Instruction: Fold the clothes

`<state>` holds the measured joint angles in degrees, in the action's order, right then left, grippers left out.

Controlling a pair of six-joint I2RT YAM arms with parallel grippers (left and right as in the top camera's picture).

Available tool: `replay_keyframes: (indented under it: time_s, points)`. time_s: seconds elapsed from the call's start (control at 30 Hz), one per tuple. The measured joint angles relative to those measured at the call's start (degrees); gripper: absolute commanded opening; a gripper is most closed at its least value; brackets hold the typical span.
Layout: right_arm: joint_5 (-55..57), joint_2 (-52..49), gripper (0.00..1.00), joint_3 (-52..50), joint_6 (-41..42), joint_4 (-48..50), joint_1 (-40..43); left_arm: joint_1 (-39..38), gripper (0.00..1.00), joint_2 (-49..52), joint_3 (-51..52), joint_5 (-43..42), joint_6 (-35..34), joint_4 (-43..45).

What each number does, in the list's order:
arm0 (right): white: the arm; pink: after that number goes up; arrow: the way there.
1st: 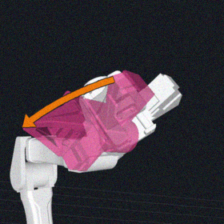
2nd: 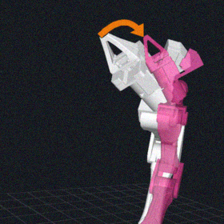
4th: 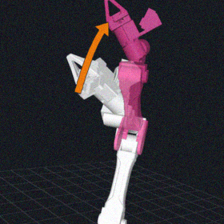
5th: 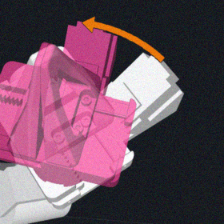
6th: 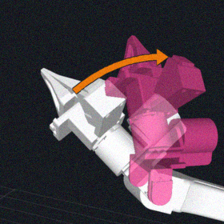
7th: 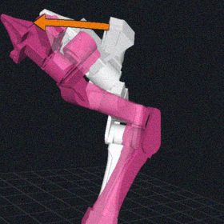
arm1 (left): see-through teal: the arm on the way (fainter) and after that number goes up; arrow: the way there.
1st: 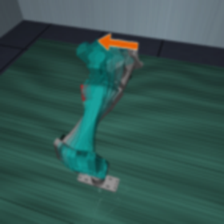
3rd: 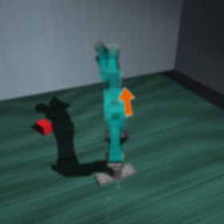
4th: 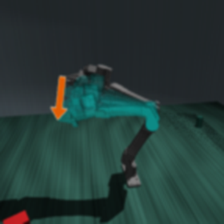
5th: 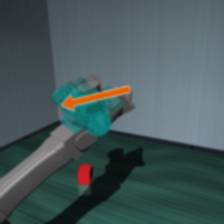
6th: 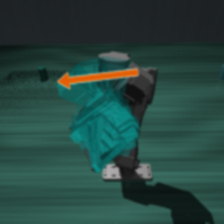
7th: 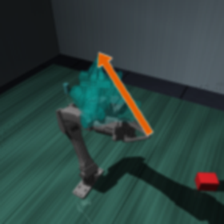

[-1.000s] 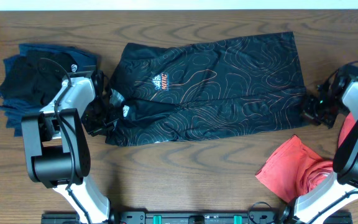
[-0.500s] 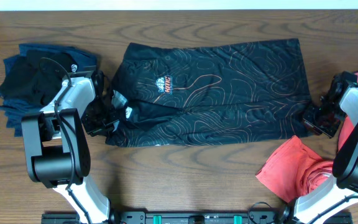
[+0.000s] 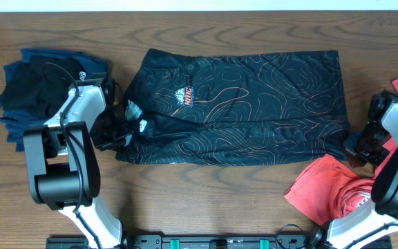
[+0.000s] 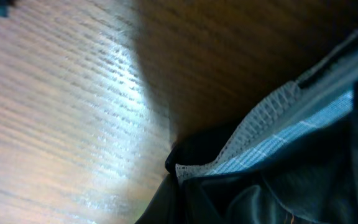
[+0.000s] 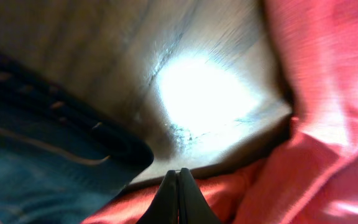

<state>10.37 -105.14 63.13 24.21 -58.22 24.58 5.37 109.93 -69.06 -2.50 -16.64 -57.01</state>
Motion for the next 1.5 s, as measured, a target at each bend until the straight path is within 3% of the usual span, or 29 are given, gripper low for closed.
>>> replay_keyframes:
  time_s: [0.07,0.1,0.17,0.37,0.43,0.5,0.63,0.73,0.87,1.13,1.37,1.5]
  points:
    - [-0.07,2.62,0.01,0.00,0.17,0.83,0.00,0.00,0.11,-2.32,0.00,0.07,0.04,-0.52]
    - [-0.15,3.87,0.01,0.00,0.20,1.27,0.00,0.00,0.27,-3.58,-0.02,0.15,0.22,-0.66]
    - [-0.85,6.73,0.02,0.00,0.11,2.73,0.00,0.00,0.41,-6.97,-0.02,0.33,0.11,-0.68]
    - [-6.25,15.85,0.16,0.00,-2.62,7.80,0.00,0.00,0.53,-13.38,-0.13,0.61,0.26,-0.79]
    - [-8.24,18.73,0.22,0.00,-4.00,8.85,0.00,0.00,0.82,-14.78,-0.15,0.55,0.50,-0.17]
    - [-10.43,21.51,0.29,0.00,-5.11,9.35,0.00,0.00,0.95,-16.55,-0.15,-0.52,0.37,2.60]
    - [-14.01,23.98,0.36,0.00,-6.67,9.68,0.00,0.00,1.00,-19.65,-0.22,-5.99,0.31,14.56]
    - [-16.92,24.30,0.37,0.00,-8.41,9.64,-0.02,0.00,0.98,-20.24,-0.61,-11.30,0.37,25.35]
    - [-18.67,24.30,0.37,0.00,-9.60,9.62,-0.57,0.00,0.98,-18.27,-1.81,-15.17,-0.04,32.94]
    - [-19.89,24.30,0.38,0.00,-10.25,9.55,-3.58,-0.02,0.98,0.00,-18.97,-21.53,-0.11,28.98]
    - [-20.02,24.30,0.39,0.00,-10.27,9.40,-3.82,-1.44,0.98,18.45,-42.47,-22.91,0.66,19.23]
    - [-20.02,24.30,0.39,0.00,-10.27,9.40,-3.82,-3.10,0.98,25.59,-50.45,-22.53,1.79,19.71]
